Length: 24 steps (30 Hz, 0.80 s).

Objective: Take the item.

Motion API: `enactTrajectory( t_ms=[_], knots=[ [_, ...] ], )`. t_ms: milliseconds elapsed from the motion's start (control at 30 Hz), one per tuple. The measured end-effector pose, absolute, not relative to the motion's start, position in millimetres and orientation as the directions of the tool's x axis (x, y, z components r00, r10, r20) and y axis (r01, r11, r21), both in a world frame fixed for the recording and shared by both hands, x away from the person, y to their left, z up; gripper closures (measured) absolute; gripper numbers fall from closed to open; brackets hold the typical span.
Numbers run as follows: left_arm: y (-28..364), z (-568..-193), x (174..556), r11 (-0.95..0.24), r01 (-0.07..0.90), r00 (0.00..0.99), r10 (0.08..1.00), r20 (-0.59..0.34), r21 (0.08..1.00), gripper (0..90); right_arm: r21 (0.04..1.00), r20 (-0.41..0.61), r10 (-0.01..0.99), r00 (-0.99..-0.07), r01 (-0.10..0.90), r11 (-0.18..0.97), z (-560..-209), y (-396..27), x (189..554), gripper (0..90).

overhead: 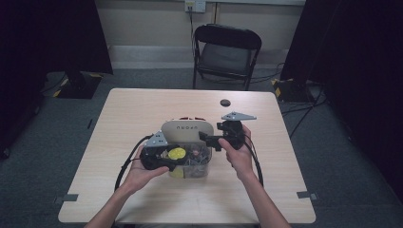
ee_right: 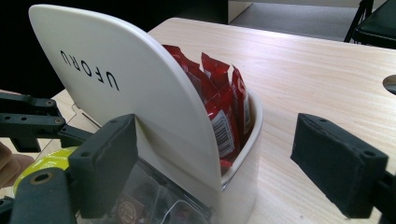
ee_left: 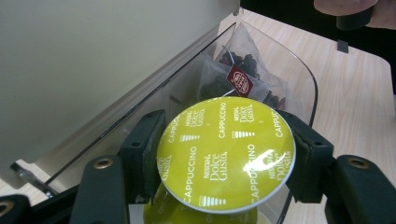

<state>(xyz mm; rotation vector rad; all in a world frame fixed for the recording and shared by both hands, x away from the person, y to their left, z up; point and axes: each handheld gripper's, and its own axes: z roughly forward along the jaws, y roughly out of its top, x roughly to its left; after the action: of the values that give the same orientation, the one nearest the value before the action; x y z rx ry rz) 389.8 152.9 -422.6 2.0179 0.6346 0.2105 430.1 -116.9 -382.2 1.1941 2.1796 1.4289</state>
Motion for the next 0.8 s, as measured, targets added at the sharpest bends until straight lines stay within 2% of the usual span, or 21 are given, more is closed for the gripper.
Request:
enactTrajectory(
  t_ms=[800],
  knots=[
    [166, -408, 386, -0.342, 0.343, 0.854, 0.502, -0.139, 0.875, 39.1, 0.855, 0.202, 0.758, -0.62, 0.489, 0.172, -383, -117, 430, 13.9]
  ],
)
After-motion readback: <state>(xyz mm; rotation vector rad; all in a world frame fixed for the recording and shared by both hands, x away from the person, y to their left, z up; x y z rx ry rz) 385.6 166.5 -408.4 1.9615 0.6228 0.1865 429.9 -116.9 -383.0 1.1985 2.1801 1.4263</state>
